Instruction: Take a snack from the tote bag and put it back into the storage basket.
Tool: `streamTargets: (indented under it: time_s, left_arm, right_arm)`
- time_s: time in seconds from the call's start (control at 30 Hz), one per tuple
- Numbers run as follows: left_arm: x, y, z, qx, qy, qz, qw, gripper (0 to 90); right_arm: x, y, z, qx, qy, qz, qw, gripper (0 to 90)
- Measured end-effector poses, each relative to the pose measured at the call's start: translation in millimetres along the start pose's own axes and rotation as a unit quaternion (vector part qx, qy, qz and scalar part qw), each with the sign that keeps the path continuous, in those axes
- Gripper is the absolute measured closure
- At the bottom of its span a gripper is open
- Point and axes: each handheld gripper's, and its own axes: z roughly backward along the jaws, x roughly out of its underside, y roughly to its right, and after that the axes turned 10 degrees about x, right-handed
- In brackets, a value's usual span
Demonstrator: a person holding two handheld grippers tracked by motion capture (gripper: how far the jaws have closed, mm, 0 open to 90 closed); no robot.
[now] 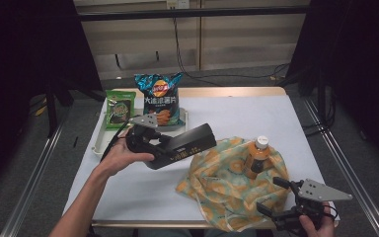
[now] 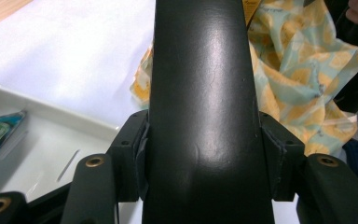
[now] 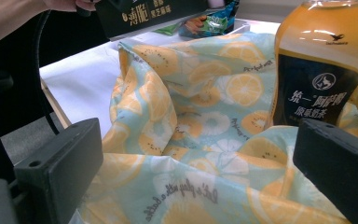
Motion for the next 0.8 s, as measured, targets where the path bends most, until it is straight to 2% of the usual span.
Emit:
streamTargets:
  time_s: [0.07, 0.1, 0.17, 0.3, 0.4, 0.47, 0.5, 0.57, 0.67, 0.8]
  left_arm:
    - [2.5, -2.6, 3.0, -0.001, -0.006, 0.002, 1.0000, 43.4]
    - [4.1, -4.0, 5.3, -0.010, -0.010, 0.001, 0.9999, 43.4]
    - [7.8, -7.4, 8.0, -0.010, -0.005, 0.006, 0.9999, 43.4]
    - [14.0, -14.1, 11.8, -0.013, -0.017, 0.005, 0.9998, 43.4]
    - [17.1, -18.7, 14.9, -0.015, -0.029, -0.007, 0.9995, 43.4]
    - [19.5, -21.3, 15.6, -0.016, -0.020, -0.003, 0.9997, 43.4]
    - [19.9, -22.8, 17.2, -0.020, -0.028, -0.006, 0.9994, 43.4]
    - [21.5, -24.8, 18.5, -0.023, -0.022, -0.004, 0.9995, 43.4]
    - [22.4, -27.3, 21.1, -0.025, -0.025, -0.011, 0.9993, 43.4]
    - [24.6, -32.3, 25.0, -0.025, -0.030, -0.010, 0.9992, 43.4]
  right_arm:
    - [0.5, 0.5, 0.5, -0.002, 0.005, 0.004, 1.0000, 0.7]
    - [0.7, 0.6, 0.4, -0.005, 0.005, 0.007, 1.0000, 0.7]
    - [1.2, 1.0, 0.6, -0.004, 0.005, 0.010, 0.9999, 0.7]
    - [1.6, 2.3, 1.0, -0.006, 0.005, 0.004, 1.0000, 0.8]
    - [2.0, 2.7, 1.3, -0.007, 0.007, 0.005, 0.9999, 0.8]
    - [2.3, 3.0, 1.5, -0.009, 0.008, 0.006, 0.9999, 0.8]
    - [2.4, 3.6, 1.7, -0.009, 0.007, 0.007, 0.9999, 0.8]
    - [2.4, 4.1, 2.1, -0.007, 0.007, 0.008, 0.9999, 0.8]
    - [2.2, 4.3, 2.2, -0.009, 0.007, 0.003, 0.9999, 0.8]
    - [1.9, 4.9, 2.6, -0.010, 0.008, 0.003, 0.9999, 0.8]
